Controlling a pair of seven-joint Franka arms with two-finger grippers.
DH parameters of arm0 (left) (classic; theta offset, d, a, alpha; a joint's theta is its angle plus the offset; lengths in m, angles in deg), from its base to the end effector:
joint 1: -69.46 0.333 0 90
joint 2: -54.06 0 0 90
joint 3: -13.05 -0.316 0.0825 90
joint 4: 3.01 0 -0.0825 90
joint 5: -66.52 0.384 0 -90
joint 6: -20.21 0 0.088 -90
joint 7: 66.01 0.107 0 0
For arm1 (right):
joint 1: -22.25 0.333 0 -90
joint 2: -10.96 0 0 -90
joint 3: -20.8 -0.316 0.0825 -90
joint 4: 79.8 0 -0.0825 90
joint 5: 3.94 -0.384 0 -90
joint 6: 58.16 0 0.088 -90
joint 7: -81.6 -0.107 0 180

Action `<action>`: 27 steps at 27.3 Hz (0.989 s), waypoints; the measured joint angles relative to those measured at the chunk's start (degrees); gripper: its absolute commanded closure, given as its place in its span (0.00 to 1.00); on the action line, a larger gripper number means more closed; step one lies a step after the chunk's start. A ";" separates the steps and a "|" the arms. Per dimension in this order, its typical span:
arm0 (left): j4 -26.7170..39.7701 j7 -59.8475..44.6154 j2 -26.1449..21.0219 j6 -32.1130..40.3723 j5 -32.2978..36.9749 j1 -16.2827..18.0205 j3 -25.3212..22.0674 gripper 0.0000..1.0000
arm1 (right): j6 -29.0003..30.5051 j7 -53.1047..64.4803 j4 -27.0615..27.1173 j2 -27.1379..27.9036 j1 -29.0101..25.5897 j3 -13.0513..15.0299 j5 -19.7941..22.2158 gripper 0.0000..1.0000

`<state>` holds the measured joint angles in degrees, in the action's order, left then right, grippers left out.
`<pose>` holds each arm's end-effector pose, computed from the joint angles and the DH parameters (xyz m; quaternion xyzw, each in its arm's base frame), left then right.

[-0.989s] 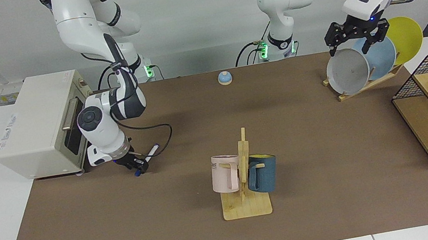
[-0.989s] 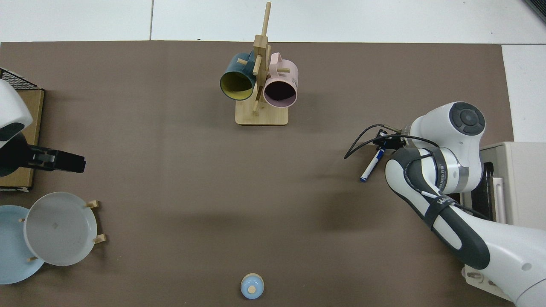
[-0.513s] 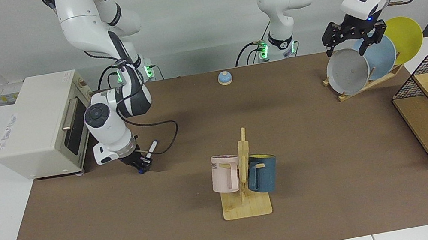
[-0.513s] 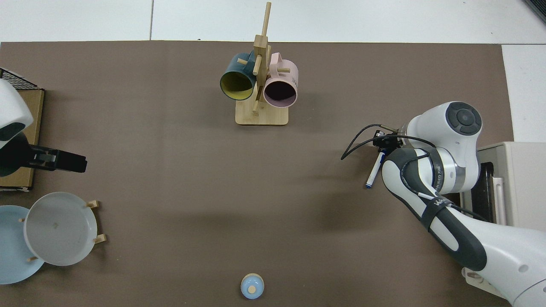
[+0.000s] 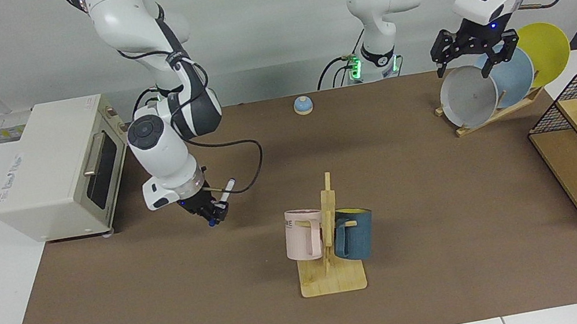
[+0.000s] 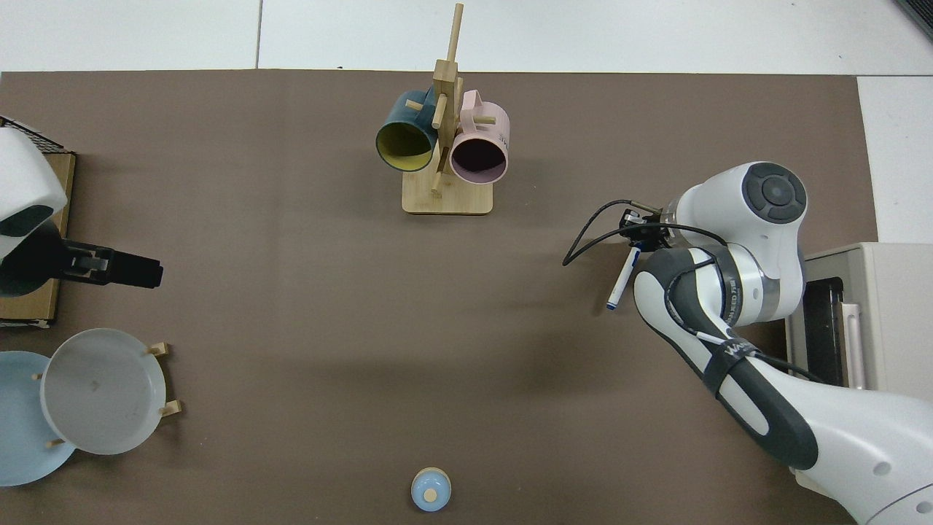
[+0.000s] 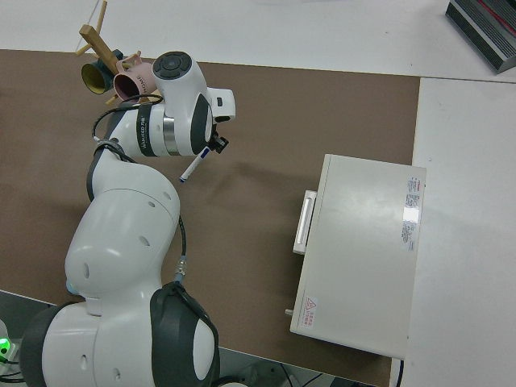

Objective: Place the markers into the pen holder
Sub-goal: 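Close the right gripper on the marker and lift it, then carry the marker with the right gripper toward the table middle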

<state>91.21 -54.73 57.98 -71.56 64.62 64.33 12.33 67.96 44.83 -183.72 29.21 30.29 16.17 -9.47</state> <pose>0.5340 -0.0444 0.6297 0.9905 -0.1362 0.0138 0.0162 0.6259 0.1404 0.3728 -0.9694 0.2371 -0.0095 0.0622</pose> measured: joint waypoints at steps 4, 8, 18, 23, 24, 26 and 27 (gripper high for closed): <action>0.00 0.41 0.00 -0.05 0.00 0.00 0.00 0.00 | -1.90 -2.30 0.78 -1.71 1.40 -0.06 -2.88 1.00; 0.00 0.53 0.00 -0.09 0.00 0.00 0.00 0.00 | -3.40 -4.59 0.89 -3.37 2.08 -0.15 -3.42 1.00; 0.00 0.73 0.00 -0.12 0.00 -0.01 0.00 0.00 | -9.63 5.69 0.96 -6.86 4.38 -0.37 -3.19 1.00; 0.00 0.80 0.00 -0.22 0.00 -0.05 0.00 0.00 | -10.75 13.54 0.99 -8.01 6.74 -0.53 -2.39 1.00; 0.00 0.83 0.00 -0.27 0.00 -0.07 0.00 0.00 | -10.84 14.35 1.00 -8.21 7.39 -0.57 -2.25 1.00; 0.00 1.10 0.00 -0.35 0.00 -0.13 0.00 0.00 | -11.18 15.80 1.01 -8.58 8.71 -0.63 -1.96 1.00; 0.00 1.32 0.00 -0.37 0.00 -0.17 0.00 0.00 | -11.38 16.39 1.01 -8.74 9.36 -0.65 -1.85 1.00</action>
<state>91.21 -53.41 57.98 -71.93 64.61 64.16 12.34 56.58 61.22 -182.72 20.47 39.65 15.53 -11.31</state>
